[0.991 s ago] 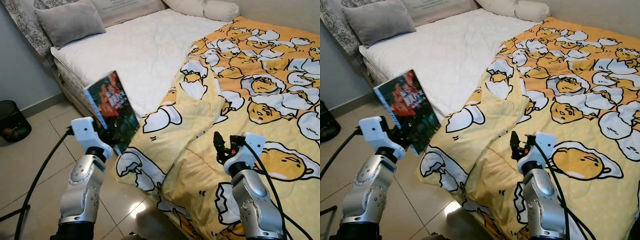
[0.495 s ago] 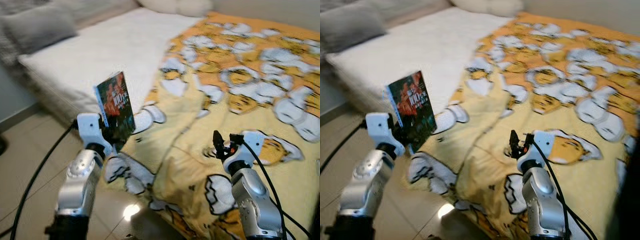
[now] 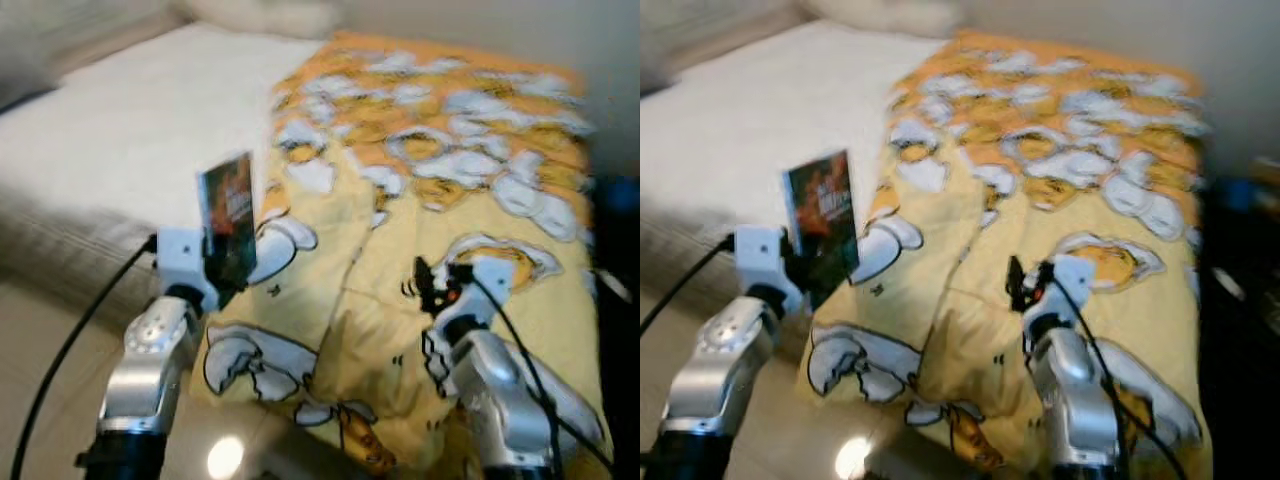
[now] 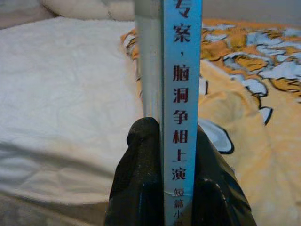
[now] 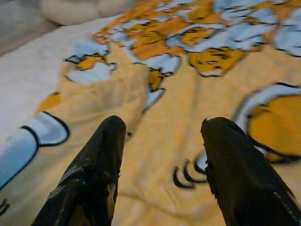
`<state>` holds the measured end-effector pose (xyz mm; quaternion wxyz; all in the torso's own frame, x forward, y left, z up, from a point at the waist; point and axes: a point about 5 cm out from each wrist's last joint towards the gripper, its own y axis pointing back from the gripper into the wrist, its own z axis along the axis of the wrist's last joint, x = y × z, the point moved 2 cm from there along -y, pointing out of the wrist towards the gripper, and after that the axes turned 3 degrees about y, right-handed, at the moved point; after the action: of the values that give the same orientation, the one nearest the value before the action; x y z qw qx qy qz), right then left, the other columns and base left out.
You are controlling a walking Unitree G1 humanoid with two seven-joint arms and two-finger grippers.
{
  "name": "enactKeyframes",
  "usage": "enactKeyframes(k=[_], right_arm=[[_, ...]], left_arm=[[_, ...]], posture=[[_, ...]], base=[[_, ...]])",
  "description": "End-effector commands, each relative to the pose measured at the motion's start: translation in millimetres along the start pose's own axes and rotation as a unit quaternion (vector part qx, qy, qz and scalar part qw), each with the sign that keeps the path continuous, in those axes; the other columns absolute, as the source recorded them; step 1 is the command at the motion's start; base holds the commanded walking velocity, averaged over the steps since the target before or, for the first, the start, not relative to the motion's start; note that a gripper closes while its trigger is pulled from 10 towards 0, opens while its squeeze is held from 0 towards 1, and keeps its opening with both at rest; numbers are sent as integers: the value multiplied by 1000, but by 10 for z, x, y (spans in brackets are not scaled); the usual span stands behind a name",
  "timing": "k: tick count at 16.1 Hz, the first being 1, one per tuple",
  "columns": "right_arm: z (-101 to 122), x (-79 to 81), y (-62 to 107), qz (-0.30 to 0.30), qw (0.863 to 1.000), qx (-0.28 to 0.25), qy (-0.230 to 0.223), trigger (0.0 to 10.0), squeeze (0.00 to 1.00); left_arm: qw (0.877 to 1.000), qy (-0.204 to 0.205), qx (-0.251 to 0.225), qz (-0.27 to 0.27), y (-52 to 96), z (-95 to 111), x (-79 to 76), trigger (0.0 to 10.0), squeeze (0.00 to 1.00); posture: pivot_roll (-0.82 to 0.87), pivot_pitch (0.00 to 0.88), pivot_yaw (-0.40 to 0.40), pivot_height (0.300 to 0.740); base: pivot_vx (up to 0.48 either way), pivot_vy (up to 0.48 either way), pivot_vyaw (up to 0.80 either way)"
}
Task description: Clean up the room
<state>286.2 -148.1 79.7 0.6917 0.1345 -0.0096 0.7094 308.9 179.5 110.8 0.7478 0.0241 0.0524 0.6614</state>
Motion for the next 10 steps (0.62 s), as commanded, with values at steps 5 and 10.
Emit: enactKeyframes(k=[5, 10], right_arm=[[11, -94, -3, -17, 1000, 4, 12, 10000, 0], [3, -101, -4, -20, 1000, 5, 14, 10000, 0]], left_arm=[[1000, -8, -17, -14, -23, 134, -91, 10000, 0], [1000, -21, -10, -20, -31, 141, -116, 10000, 0]], posture=[[-38, 0, 39, 740], [-38, 0, 46, 740]], base=[[0, 428, -800], [0, 431, -755]])
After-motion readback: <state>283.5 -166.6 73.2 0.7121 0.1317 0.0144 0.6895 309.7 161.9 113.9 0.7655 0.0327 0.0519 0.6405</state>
